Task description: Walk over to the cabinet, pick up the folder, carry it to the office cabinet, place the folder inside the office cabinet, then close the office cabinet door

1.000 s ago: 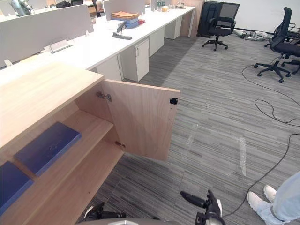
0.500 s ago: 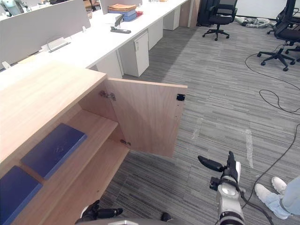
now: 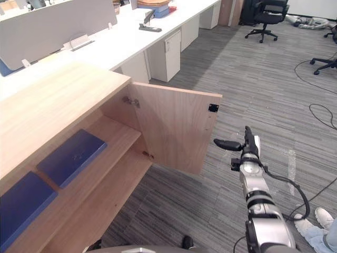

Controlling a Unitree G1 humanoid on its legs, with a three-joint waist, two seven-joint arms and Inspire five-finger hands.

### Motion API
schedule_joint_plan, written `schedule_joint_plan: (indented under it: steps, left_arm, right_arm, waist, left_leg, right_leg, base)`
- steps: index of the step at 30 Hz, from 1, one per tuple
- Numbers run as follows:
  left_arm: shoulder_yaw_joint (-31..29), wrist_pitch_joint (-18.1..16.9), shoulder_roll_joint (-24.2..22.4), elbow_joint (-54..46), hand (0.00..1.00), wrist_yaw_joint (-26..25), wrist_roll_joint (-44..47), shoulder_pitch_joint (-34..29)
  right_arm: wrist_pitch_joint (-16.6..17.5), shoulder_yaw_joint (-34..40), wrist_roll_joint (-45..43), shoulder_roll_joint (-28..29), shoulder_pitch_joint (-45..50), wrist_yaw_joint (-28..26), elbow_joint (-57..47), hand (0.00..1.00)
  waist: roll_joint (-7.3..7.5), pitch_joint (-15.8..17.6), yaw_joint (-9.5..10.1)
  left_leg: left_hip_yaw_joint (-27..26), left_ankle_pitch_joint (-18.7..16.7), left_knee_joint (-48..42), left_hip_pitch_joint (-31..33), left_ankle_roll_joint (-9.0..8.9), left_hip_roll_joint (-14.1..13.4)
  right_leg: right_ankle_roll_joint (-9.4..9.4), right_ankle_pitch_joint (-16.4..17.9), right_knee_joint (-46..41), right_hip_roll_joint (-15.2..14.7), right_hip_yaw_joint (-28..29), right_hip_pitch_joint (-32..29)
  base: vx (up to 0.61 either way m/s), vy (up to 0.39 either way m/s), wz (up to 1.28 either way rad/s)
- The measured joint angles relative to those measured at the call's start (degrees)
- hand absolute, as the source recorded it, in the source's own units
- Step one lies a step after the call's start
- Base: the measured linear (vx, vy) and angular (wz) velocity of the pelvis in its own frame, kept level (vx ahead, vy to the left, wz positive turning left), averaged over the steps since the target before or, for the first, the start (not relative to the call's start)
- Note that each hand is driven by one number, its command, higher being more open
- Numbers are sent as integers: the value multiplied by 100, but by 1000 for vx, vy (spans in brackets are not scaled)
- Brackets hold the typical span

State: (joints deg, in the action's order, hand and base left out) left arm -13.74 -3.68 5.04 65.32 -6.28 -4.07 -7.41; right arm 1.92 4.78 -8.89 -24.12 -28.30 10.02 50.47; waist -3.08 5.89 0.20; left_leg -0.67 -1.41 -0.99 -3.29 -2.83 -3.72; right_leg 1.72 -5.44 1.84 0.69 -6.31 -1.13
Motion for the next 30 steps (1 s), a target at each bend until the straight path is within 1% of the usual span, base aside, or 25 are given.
schedule_joint_plan:
  steps: [3, 5, 9, 12, 15, 17, 20, 21, 25, 30]
  left_arm:
    - [-1, -70, -36, -38, 100, -8, 20, 16]
    - [1, -129, -51, -39, 100, -10, 25, 52]
    - [6, -133, -57, -37, 100, -10, 109, 117]
    - [15, -189, -90, -102, 100, -8, 139, 165]
    - [156, -253, -89, -209, 100, -4, 138, 219]
    - [156, -272, -85, -289, 100, -4, 138, 223]
    - [156, -336, -85, -325, 100, -11, 180, 232]
    - [151, -330, -76, -314, 100, -43, 181, 208]
    - [150, -323, -77, -257, 100, -73, 179, 165]
    - [155, -326, -71, -246, 100, -77, 173, 177]
  right_arm:
    - [0, -194, -28, -137, -396, -16, 162, 100]
    - [0, -336, -28, -247, -779, -73, 351, 100]
    - [0, -643, -30, -514, -1235, -149, 697, 100]
    - [3, -740, -46, -581, -1825, -243, 1052, 100]
    - [5, -855, -79, -702, -2323, -292, 1341, 100]
    - [9, -853, -85, -802, -2774, -322, 1519, 100]
    - [11, -835, -92, -971, -3014, -321, 1558, 100]
    - [11, -838, -98, -987, -3046, -323, 1558, 100]
    - [4, -911, -272, -966, -3075, -327, 1548, 100]
    - [5, -1408, -496, -922, -3068, -333, 1482, 100]
  waist:
    - [-51, 107, 13]
    - [-111, 174, 22]
    - [-169, 246, 33]
    - [-247, 414, 39]
    - [-337, 581, 128]
    - [-413, 686, 148]
    - [-489, 783, 243]
    - [-497, 786, 279]
    - [-487, 827, 309]
    - [-448, 853, 247]
  left_leg:
    - [26, 35, 2, 60, -36, -11]
    - [58, 58, 5, 196, -99, -30]
    - [275, 112, -9, 346, -132, -59]
    - [398, 197, -18, 421, -125, -79]
    - [507, 225, -24, 506, -131, -76]
    - [593, 292, -24, 694, -150, -53]
    - [625, 347, -11, 794, -141, -33]
    - [628, 356, -8, 808, -146, -32]
    - [637, 360, 3, 792, -153, -29]
    - [616, 356, -13, 793, -155, -31]
  right_leg:
    - [-14, -64, 80, 6, -22, -29]
    - [8, -108, 142, 25, -51, -94]
    - [24, -127, 158, 54, -233, -159]
    - [73, -153, 147, 65, -361, -205]
    - [90, -142, 133, 59, -470, -242]
    - [99, -136, 76, 27, -550, -418]
    - [145, -93, -56, -9, -607, -551]
    - [148, -56, -111, -20, -620, -588]
    - [136, 46, -272, -54, -649, -605]
    - [103, 66, -288, -50, -629, -618]
  base:
    - [-109, -17, 3]
    - [-104, -27, 3]
    - [-30, -36, 21]
    - [2, -22, 22]
    - [-14, 3, 19]
    - [-31, 17, 19]
    - [-19, 14, 13]
    - [-10, 8, 6]
    - [-4, 8, 4]
    - [-32, 10, -4]
